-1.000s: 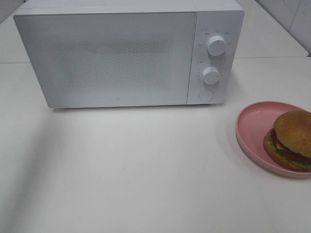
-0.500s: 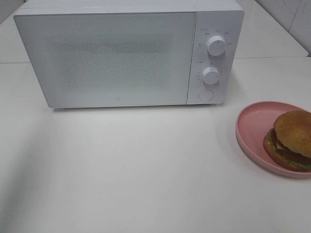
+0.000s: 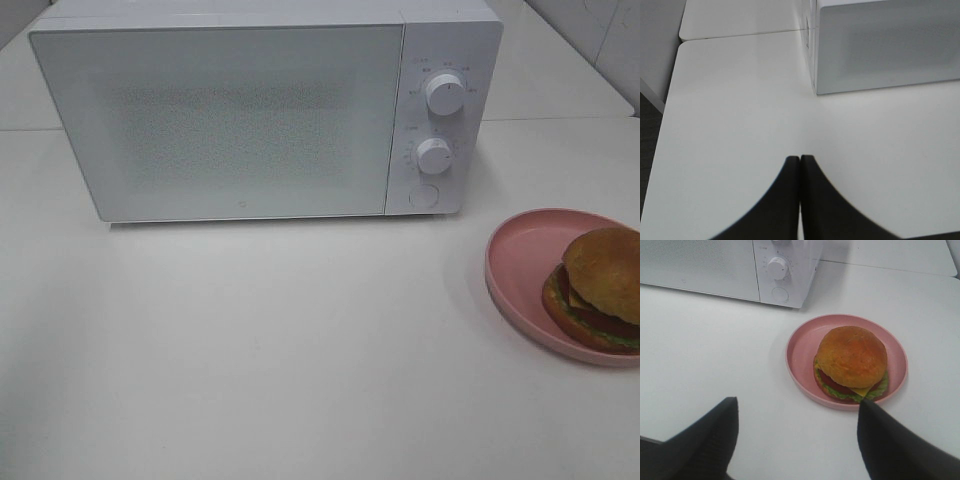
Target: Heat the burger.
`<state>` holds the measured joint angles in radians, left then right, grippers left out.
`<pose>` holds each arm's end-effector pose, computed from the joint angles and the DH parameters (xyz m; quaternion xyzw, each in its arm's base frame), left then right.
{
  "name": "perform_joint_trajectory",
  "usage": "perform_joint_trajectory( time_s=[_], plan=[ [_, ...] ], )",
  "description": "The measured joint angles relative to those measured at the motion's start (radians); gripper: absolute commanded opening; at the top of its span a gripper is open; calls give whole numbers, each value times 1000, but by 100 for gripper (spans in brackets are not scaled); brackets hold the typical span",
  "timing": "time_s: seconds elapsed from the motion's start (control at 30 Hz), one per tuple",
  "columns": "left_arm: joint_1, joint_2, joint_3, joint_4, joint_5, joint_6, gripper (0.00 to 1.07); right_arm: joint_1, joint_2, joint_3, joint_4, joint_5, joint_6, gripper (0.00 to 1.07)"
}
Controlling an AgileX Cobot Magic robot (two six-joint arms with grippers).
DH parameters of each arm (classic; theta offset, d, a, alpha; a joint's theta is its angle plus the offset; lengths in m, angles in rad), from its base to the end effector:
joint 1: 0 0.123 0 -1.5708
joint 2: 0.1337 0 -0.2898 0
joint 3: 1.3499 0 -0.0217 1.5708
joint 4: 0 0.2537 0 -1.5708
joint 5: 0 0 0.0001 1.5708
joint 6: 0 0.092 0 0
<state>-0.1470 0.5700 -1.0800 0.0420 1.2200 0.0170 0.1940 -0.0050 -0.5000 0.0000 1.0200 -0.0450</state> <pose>0.0512 -0.0039 0.4174 0.0703 0.8868 -0.0088 0.4567 -0.0052 -0.0010 0.2816 -0.1003 0.8351 0.0403 0.5394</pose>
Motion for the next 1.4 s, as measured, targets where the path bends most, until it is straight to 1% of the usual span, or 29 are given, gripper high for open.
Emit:
perform_joint_trajectory(
  time_s=[0.03, 0.07, 0.1, 0.13, 0.17, 0.2, 0.3, 0.33, 0.37, 0.4, 0.47, 0.57, 0.63, 0.7, 0.73, 0.77, 0.83, 1.33, 1.4],
  plan=[
    [0, 0, 0, 0, 0, 0, 0, 0, 0, 0, 0, 0, 0, 64],
    [0, -43, 34, -4, 1, 14, 0, 0, 0, 0, 0, 0, 0, 64],
    [0, -119, 92, -16, 1, 41, 0, 0, 0, 0, 0, 0, 0, 64],
    [0, -119, 92, -16, 1, 41, 0, 0, 0, 0, 0, 0, 0, 64],
    [0, -160, 122, -24, 1, 55, 0, 0, 0, 0, 0, 0, 0, 64],
    [0, -229, 178, -42, 1, 73, 0, 0, 0, 0, 0, 0, 0, 64],
    [0, -266, 198, -49, 1, 78, 0, 0, 0, 0, 0, 0, 0, 64],
    [0, -334, 246, -74, 1, 82, 0, 0, 0, 0, 0, 0, 0, 64],
    [0, -359, 265, -85, 1, 83, 0, 0, 0, 0, 0, 0, 0, 64],
    [0, -359, 265, -85, 1, 83, 0, 0, 0, 0, 0, 0, 0, 64],
    [0, -457, 350, -109, 2, 86, 0, 0, 0, 0, 0, 0, 0, 64],
    [0, -478, 367, -110, 3, 90, 0, 0, 0, 0, 0, 0, 0, 64],
    [0, -534, 437, -111, 4, 117, 0, 0, 0, 0, 0, 0, 0, 64],
    [0, -541, 451, -111, 5, 120, 0, 0, 0, 0, 0, 0, 0, 64],
    [0, -551, 484, -111, 5, 127, 0, 0, 0, 0, 0, 0, 0, 64],
    [0, -551, 484, -111, 5, 127, 0, 0, 0, 0, 0, 0, 0, 64],
    [0, -554, 521, -111, 8, 130, 0, 0, 0, 0, 0, 0, 0, 64],
    [0, -554, 548, -109, -106, 131, 0, 0, 0, 0, 0, 0, 0, 64],
    [0, -554, 572, -109, -151, 136, 0, 0, 0, 0, 0, 0, 0, 64]
  ],
)
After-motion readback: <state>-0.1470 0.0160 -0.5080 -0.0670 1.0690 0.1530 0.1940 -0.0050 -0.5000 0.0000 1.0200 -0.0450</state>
